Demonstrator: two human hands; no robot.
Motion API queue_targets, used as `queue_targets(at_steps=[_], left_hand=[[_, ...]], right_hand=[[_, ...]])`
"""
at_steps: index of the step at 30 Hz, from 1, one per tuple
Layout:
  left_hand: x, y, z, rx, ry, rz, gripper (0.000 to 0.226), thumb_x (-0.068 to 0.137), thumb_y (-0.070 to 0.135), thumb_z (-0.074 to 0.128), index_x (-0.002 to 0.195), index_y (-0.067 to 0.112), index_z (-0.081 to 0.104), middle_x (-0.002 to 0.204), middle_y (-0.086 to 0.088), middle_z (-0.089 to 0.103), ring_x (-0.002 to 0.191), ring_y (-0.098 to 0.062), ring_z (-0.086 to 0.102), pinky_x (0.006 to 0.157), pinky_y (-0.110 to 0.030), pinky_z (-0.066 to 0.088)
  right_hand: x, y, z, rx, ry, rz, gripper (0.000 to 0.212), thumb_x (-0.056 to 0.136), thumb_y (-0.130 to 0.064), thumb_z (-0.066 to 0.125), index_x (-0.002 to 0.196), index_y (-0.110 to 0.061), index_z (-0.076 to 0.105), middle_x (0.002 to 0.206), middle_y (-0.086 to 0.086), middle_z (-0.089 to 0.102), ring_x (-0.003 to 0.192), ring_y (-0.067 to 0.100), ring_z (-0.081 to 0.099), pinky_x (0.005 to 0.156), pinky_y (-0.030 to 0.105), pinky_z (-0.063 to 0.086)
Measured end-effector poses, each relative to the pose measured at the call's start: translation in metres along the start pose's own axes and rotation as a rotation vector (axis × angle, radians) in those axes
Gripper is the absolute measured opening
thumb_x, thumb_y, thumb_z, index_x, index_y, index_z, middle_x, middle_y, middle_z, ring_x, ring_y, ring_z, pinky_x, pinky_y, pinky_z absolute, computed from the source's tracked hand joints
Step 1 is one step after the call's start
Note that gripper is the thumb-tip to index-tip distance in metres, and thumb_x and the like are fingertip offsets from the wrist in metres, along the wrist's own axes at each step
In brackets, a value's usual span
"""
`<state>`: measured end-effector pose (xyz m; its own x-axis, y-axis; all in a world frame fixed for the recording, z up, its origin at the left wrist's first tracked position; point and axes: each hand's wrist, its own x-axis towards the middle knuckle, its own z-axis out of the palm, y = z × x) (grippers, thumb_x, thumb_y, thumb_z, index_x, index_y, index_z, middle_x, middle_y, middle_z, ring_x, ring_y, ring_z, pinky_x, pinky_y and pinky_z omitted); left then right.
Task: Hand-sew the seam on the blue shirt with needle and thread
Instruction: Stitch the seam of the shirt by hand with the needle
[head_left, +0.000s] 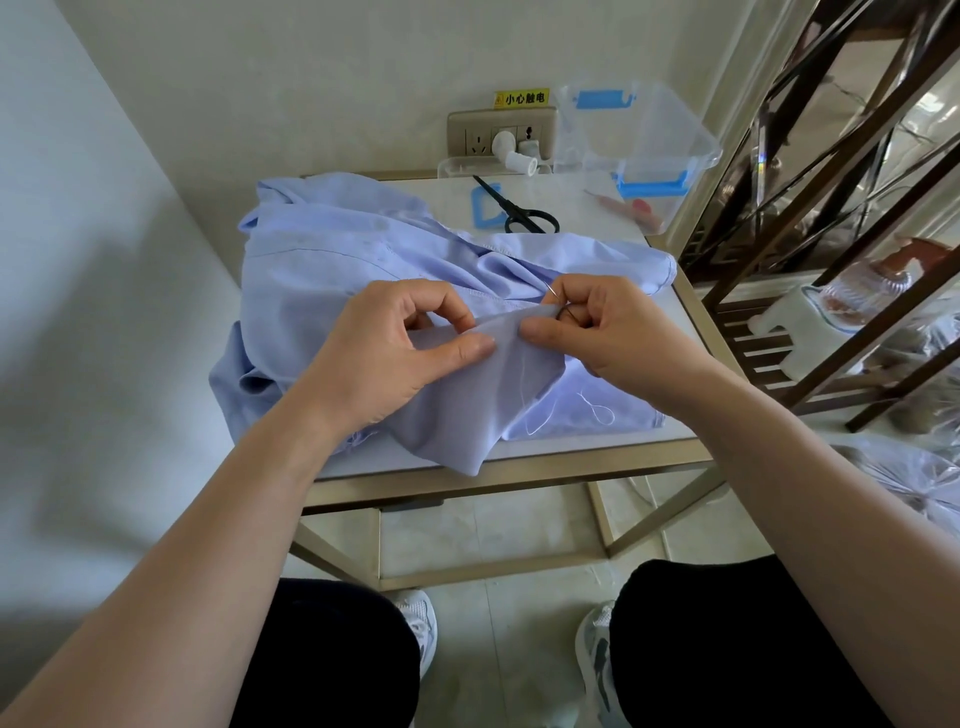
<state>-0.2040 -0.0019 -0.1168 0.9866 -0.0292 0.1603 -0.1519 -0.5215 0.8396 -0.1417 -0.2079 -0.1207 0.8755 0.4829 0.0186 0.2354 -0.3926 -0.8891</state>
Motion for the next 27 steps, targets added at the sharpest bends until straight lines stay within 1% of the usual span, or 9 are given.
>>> queue_targets(at_steps=[2,3,4,8,14,16,19,23,27], left_hand=[[0.002,0.001,-0.001,-0.089,0.038,-0.016,0.016,0.078,0.030,0.080,0.073,0.018,0.072,0.071,-0.004,0.069,0.067,-0.020,0.058,0.070,-0.037,0.049],[0.002,0.003,-0.003,-0.140,0.056,-0.030,0.013,0.078,0.025,0.080,0.072,0.015,0.073,0.076,-0.009,0.072,0.072,-0.022,0.062,0.077,-0.044,0.052],[0.002,0.004,-0.004,-0.184,0.072,-0.048,0.012,0.078,0.019,0.080,0.071,0.013,0.073,0.078,-0.011,0.073,0.074,-0.021,0.063,0.081,-0.045,0.052],[0.001,0.008,-0.004,-0.249,0.092,-0.128,0.014,0.077,0.011,0.080,0.066,0.013,0.072,0.068,-0.001,0.071,0.070,-0.010,0.061,0.074,-0.027,0.049],[0.003,0.007,-0.002,-0.184,0.113,-0.167,0.020,0.072,0.009,0.084,0.067,0.013,0.065,0.066,0.004,0.070,0.065,-0.007,0.062,0.072,-0.024,0.051],[0.004,0.008,-0.002,-0.181,0.106,-0.177,0.019,0.072,0.009,0.084,0.072,0.016,0.067,0.069,0.004,0.071,0.067,-0.007,0.064,0.076,-0.027,0.053],[0.003,0.011,-0.004,-0.168,0.061,-0.187,0.019,0.074,0.010,0.083,0.085,0.022,0.073,0.077,-0.004,0.074,0.073,-0.010,0.067,0.085,-0.032,0.054],[0.001,0.014,-0.006,-0.193,0.006,-0.209,0.022,0.073,0.006,0.083,0.086,0.022,0.076,0.082,0.000,0.076,0.079,-0.008,0.071,0.079,-0.019,0.054],[0.000,0.016,-0.006,-0.222,-0.018,-0.256,0.022,0.072,0.004,0.082,0.087,0.020,0.076,0.081,0.001,0.077,0.080,-0.008,0.072,0.078,-0.017,0.055]], right_hand=[[0.001,0.000,-0.001,0.001,0.005,-0.004,0.025,0.090,-0.017,0.069,0.082,0.003,0.058,0.055,0.004,0.029,0.047,0.007,0.024,0.048,0.012,0.026],[0.001,-0.001,-0.003,0.007,0.003,-0.005,0.025,0.089,-0.017,0.070,0.082,0.003,0.058,0.054,0.003,0.030,0.047,0.007,0.024,0.048,0.011,0.027],[0.001,-0.001,-0.004,0.012,-0.004,-0.006,0.024,0.089,-0.017,0.070,0.082,0.002,0.058,0.053,0.002,0.031,0.047,0.007,0.025,0.048,0.011,0.027],[-0.001,-0.003,-0.007,0.011,-0.036,-0.020,0.019,0.090,-0.016,0.070,0.076,-0.011,0.057,0.049,-0.007,0.031,0.048,0.008,0.025,0.049,0.013,0.027],[-0.003,-0.002,-0.008,0.012,-0.061,-0.008,0.022,0.090,-0.015,0.069,0.074,-0.014,0.054,0.046,-0.013,0.031,0.046,0.005,0.026,0.048,0.011,0.027],[-0.003,-0.001,-0.008,0.014,-0.063,-0.005,0.022,0.090,-0.015,0.070,0.073,-0.013,0.054,0.046,-0.012,0.032,0.046,0.005,0.026,0.048,0.011,0.027],[-0.004,-0.001,-0.009,0.016,-0.066,-0.003,0.022,0.089,-0.015,0.070,0.073,-0.012,0.055,0.046,-0.011,0.032,0.047,0.006,0.026,0.048,0.011,0.027],[-0.004,0.000,-0.009,0.011,-0.070,-0.004,0.022,0.089,-0.016,0.070,0.074,-0.012,0.056,0.047,-0.010,0.032,0.048,0.007,0.027,0.048,0.012,0.028],[-0.004,0.000,-0.010,-0.003,-0.076,-0.013,0.022,0.089,-0.016,0.070,0.073,-0.011,0.056,0.046,-0.011,0.032,0.048,0.007,0.027,0.049,0.013,0.028]])
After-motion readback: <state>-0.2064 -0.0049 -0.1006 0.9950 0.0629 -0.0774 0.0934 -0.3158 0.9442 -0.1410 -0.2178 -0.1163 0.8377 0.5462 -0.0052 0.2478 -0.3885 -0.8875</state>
